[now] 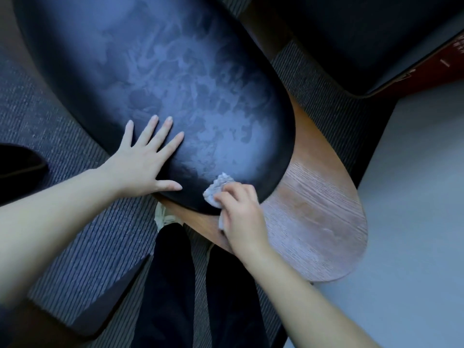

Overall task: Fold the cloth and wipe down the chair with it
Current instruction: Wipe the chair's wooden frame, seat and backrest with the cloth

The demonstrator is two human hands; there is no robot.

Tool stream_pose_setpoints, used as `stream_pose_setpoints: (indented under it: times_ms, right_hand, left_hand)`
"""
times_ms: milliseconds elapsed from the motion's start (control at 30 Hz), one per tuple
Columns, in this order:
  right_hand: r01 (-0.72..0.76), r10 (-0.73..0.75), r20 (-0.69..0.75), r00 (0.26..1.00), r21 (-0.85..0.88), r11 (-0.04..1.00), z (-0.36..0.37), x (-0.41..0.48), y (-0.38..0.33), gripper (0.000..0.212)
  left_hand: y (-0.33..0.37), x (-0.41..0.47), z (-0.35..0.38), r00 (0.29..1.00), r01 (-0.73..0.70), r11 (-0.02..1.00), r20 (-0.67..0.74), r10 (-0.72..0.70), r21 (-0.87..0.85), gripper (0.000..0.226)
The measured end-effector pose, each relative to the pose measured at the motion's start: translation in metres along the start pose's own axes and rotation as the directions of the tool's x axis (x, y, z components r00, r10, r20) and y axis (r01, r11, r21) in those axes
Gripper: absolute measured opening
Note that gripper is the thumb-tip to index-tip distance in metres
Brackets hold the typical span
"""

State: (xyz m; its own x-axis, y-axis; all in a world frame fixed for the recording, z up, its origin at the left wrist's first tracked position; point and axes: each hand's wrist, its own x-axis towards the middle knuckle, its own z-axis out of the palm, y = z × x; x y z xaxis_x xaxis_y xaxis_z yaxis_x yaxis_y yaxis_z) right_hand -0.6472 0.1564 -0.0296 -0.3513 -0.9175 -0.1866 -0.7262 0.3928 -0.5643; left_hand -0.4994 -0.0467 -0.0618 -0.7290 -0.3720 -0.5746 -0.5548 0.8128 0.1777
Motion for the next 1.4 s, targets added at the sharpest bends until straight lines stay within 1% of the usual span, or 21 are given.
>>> stream_pose_setpoints:
  times_ms: [67, 100, 167, 200, 233, 267, 300, 333, 400, 467, 533, 633, 733, 833, 967, 1033, 1100, 1200, 1267, 1367, 1400]
  right_hand:
    - [0.074, -0.073, 0.051, 0.996, -0.033, 0.997, -0.004, 0.006, 0.009, 0.026]
    - [0.058, -0.057, 0.025, 0.998, -0.054, 0.997, -0.010, 0.014, 0.019, 0.024]
    - [-0.145, 0.135, -0.140, 0.981, -0.067, 0.987, -0.026, 0.032, 0.040, 0.028]
    - [-0.259, 0.244, -0.200, 0.949, -0.053, 0.964, -0.032, 0.037, 0.045, 0.032]
    - [-0.310, 0.292, -0.222, 0.930, -0.052, 0.949, -0.032, 0.037, 0.044, 0.034]
    - [-0.282, 0.263, -0.206, 0.943, -0.071, 0.957, -0.028, 0.034, 0.032, 0.034]
    - [-0.195, 0.182, -0.158, 0.971, -0.076, 0.978, -0.019, 0.031, 0.019, 0.032]
    - [-0.093, 0.086, -0.087, 0.992, -0.068, 0.993, -0.006, 0.028, 0.002, 0.031]
    - [0.067, -0.064, 0.072, 0.995, -0.038, 0.997, 0.020, 0.030, -0.026, 0.028]
    - [0.143, -0.130, 0.189, 0.973, -0.056, 0.988, 0.036, 0.043, -0.044, 0.024]
    - [0.164, -0.140, 0.230, 0.963, -0.085, 0.983, 0.034, 0.050, -0.042, 0.022]
    - [0.170, -0.148, 0.195, 0.970, -0.101, 0.980, 0.005, 0.034, -0.015, 0.024]
    - [0.174, -0.160, 0.133, 0.978, -0.101, 0.980, -0.006, 0.029, -0.007, 0.025]
    - [0.197, -0.190, 0.140, 0.972, -0.039, 0.980, 0.030, 0.071, -0.040, 0.014]
    - [0.212, -0.209, 0.166, 0.964, -0.001, 0.977, 0.064, 0.118, -0.067, 0.020]
    - [0.260, -0.246, 0.225, 0.943, -0.034, 0.965, 0.053, 0.106, -0.051, 0.023]
    - [0.364, -0.329, 0.295, 0.897, -0.073, 0.928, 0.036, 0.083, -0.033, 0.023]
    - [0.478, -0.432, 0.322, 0.842, -0.078, 0.875, 0.038, 0.094, -0.038, 0.025]
    - [0.469, -0.443, 0.277, 0.853, -0.033, 0.882, 0.061, 0.130, -0.065, 0.021]
    - [0.405, -0.405, 0.130, 0.905, 0.030, 0.914, 0.093, 0.178, -0.105, 0.016]
    - [0.399, -0.399, 0.126, 0.908, 0.028, 0.916, 0.096, 0.183, -0.109, 0.016]
  left_hand:
    - [-0.006, -0.003, 0.001, 1.000, -0.011, 1.000, -0.019, 0.011, 0.023, 0.114]
    - [-0.011, -0.004, 0.001, 1.000, -0.001, 1.000, -0.024, 0.002, 0.030, 0.115]
    - [-0.023, -0.007, 0.000, 0.999, 0.027, 0.999, -0.034, -0.026, 0.035, 0.117]
    - [-0.029, -0.008, 0.000, 0.999, 0.038, 0.999, -0.039, -0.037, 0.039, 0.117]
    - [-0.034, -0.008, 0.001, 0.998, 0.041, 0.998, -0.052, -0.039, 0.041, 0.118]
    - [-0.037, -0.008, 0.004, 0.997, 0.040, 0.998, -0.071, -0.037, 0.045, 0.118]
    - [-0.039, -0.008, 0.005, 0.995, 0.039, 0.998, -0.091, -0.033, 0.054, 0.118]
    - [-0.040, -0.008, 0.007, 0.994, 0.039, 0.997, -0.106, -0.032, 0.064, 0.118]
    - [-0.039, -0.009, 0.008, 0.993, 0.047, 0.997, -0.115, -0.039, 0.068, 0.117]
    - [-0.041, -0.012, 0.009, 0.990, 0.069, 0.996, -0.127, -0.062, 0.054, 0.117]
    - [-0.049, -0.015, 0.007, 0.986, 0.098, 0.994, -0.138, -0.091, 0.049, 0.118]
    - [-0.060, -0.019, 0.005, 0.977, 0.135, 0.990, -0.169, -0.128, 0.031, 0.123]
    - [-0.063, -0.021, 0.002, 0.959, 0.216, 0.975, -0.178, -0.221, -0.046, 0.134]
    - [-0.060, -0.023, 0.002, 0.937, 0.284, 0.942, -0.158, -0.313, -0.181, 0.142]
    - [-0.071, -0.029, 0.005, 0.922, 0.291, 0.922, -0.183, -0.342, -0.256, 0.141]
    - [-0.080, -0.031, 0.001, 0.910, 0.318, 0.910, -0.183, -0.371, -0.264, 0.140]
    - [-0.087, -0.031, -0.001, 0.901, 0.350, 0.893, -0.157, -0.403, -0.283, 0.142]
    - [-0.090, -0.030, 0.000, 0.902, 0.350, 0.883, -0.141, -0.408, -0.313, 0.143]
    - [-0.094, -0.031, 0.002, 0.902, 0.332, 0.874, -0.152, -0.404, -0.355, 0.142]
    - [-0.105, -0.039, 0.006, 0.895, 0.333, 0.864, -0.163, -0.416, -0.378, 0.137]
    - [-0.107, -0.040, 0.007, 0.885, 0.348, 0.855, -0.167, -0.435, -0.384, 0.136]
